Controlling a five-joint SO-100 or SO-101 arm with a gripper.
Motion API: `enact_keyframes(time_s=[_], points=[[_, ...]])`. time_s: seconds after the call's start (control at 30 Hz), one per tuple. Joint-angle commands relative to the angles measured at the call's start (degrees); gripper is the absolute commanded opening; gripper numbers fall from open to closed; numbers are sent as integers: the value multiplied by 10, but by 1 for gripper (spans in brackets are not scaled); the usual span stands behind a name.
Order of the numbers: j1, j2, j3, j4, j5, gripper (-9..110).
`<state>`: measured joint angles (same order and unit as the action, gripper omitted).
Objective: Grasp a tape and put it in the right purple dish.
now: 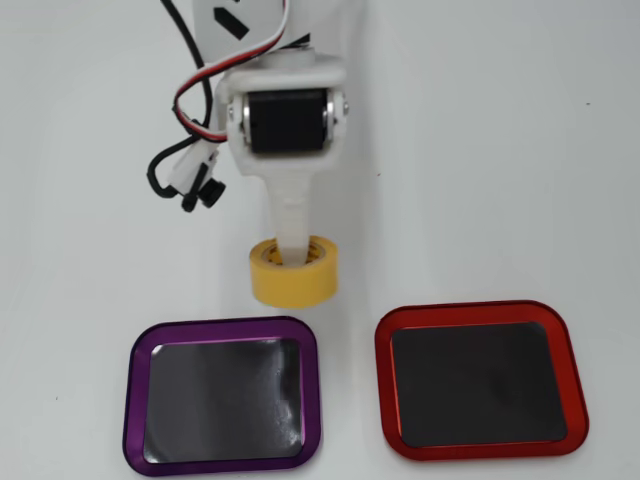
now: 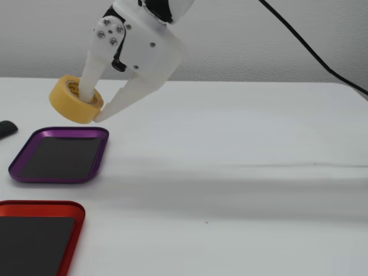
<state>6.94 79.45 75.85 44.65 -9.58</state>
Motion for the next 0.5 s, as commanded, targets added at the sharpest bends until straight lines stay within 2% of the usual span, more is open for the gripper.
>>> enact_keyframes(time_s=[0.0, 0.3, 0.47], points=[[18, -15, -89, 39, 1, -1], [69, -127, -251, 139, 0, -1], [92, -185, -299, 149, 0, -1]])
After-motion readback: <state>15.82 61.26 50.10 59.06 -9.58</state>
